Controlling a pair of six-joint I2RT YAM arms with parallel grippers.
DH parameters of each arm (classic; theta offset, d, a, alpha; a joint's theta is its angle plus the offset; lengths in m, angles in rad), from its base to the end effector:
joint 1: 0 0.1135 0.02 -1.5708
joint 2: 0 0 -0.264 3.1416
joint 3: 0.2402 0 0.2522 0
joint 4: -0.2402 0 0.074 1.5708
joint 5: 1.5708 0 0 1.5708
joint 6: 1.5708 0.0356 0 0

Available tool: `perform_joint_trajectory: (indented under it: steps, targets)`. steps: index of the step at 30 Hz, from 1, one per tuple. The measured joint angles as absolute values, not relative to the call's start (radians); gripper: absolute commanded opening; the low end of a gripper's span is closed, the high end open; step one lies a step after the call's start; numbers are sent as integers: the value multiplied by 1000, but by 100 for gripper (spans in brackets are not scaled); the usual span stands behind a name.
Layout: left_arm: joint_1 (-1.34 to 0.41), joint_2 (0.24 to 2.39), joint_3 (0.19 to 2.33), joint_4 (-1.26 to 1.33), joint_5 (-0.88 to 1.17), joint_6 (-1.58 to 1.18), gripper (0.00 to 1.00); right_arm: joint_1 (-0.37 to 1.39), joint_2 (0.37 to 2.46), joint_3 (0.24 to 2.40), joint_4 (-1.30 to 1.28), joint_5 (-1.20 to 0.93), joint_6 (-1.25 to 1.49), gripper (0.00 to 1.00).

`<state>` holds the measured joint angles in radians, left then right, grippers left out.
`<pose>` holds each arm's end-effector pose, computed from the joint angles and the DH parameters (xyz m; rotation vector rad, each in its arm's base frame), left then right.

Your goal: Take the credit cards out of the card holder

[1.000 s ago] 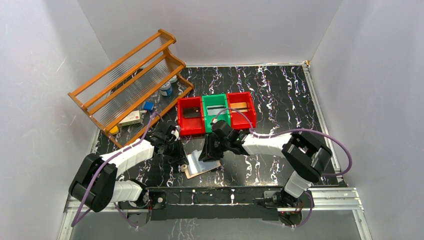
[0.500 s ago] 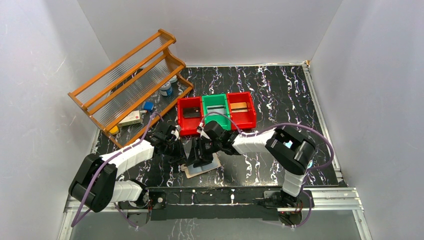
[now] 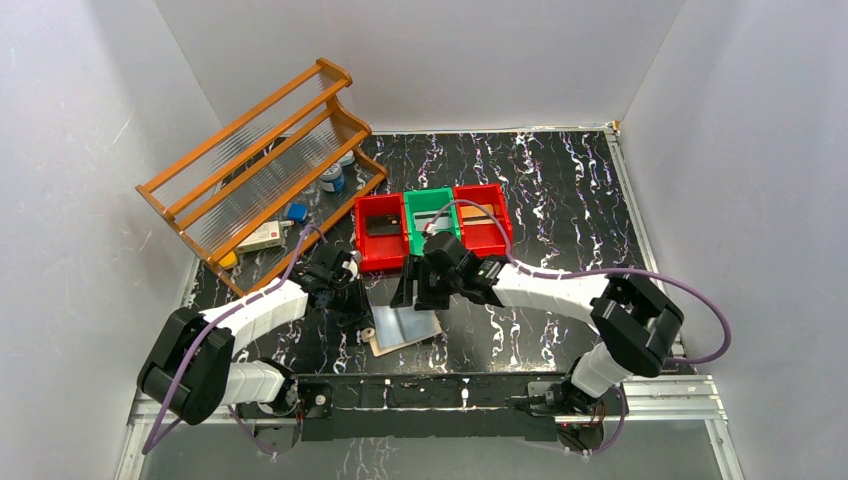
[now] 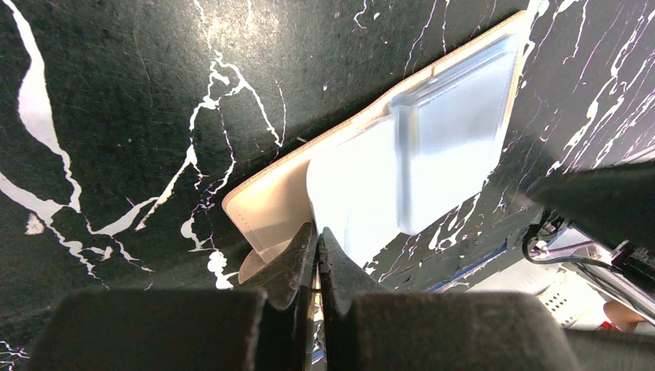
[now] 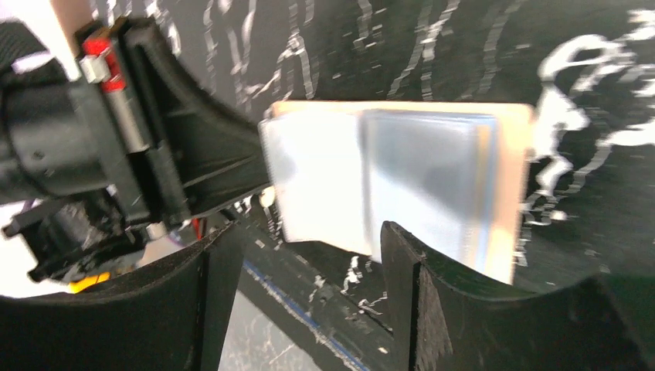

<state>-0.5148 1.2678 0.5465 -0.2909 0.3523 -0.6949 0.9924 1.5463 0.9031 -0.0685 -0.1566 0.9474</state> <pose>0.1869 -0.1199 0.1577 -0.1076 2.7551 -0.8523 0.1748 0.2778 0.2072 -0.1500 2.5640 1.0836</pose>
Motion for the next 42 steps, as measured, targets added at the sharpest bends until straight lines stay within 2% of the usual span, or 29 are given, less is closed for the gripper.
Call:
perform_joint_trajectory:
  steps: [6, 15, 28, 42]
  targets:
    - [-515, 1268, 546, -290, 352, -695, 0, 959, 1540, 875, -132, -86, 959, 61]
    - [-516, 1268, 546, -290, 352, -695, 0, 960, 1606, 867, -130, -117, 973, 61]
    - [-516, 1268, 546, -290, 352, -693, 0, 962, 1565, 867, -178, -53, 973, 61]
    - [-516, 1268, 545, -287, 353, -691, 0, 960, 1612, 867, -167, -104, 974, 53]
